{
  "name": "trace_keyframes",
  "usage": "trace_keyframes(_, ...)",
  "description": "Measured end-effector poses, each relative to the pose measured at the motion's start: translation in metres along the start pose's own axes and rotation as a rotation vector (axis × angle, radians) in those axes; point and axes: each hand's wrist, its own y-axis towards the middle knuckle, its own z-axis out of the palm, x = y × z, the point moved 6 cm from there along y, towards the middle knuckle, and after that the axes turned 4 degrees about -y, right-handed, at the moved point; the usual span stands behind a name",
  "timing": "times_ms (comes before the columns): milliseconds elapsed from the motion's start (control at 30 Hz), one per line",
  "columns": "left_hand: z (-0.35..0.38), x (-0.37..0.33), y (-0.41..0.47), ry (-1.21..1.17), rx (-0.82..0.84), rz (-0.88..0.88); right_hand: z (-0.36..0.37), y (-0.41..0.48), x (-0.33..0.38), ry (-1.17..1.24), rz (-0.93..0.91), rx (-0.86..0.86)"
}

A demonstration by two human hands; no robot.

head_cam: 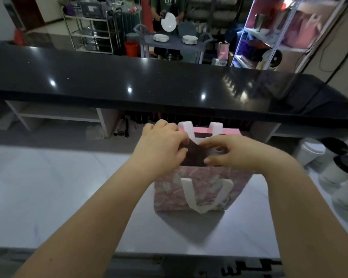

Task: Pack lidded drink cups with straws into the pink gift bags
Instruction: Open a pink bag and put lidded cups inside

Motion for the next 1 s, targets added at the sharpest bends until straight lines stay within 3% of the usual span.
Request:
trace_keyframes(267, 0.04, -0.09, 0.052, -0.049, 0.088, 0.115, -0.031, -0.06, -0.063, 0.065, 0.147, -0.496)
trace_keyframes(467, 0.076, -0.199, 0.075, -0.211, 0.109, 0.213, -0.04, -0.13, -0.138, -0.048, 0.328, -0.719)
trace_keyframes(700, 0.145, -0.278, 0.101, -0.198, 0.205, 0.157, -0.031, -0.163, -0.232, -0.05, 0.492, -0.676)
trace_keyframes(1000, 0.254, -0.3, 0.154, -0.223, 0.32, -0.045, -0.012, -0.129, -0.352, 0.094, 0.432, -0.471)
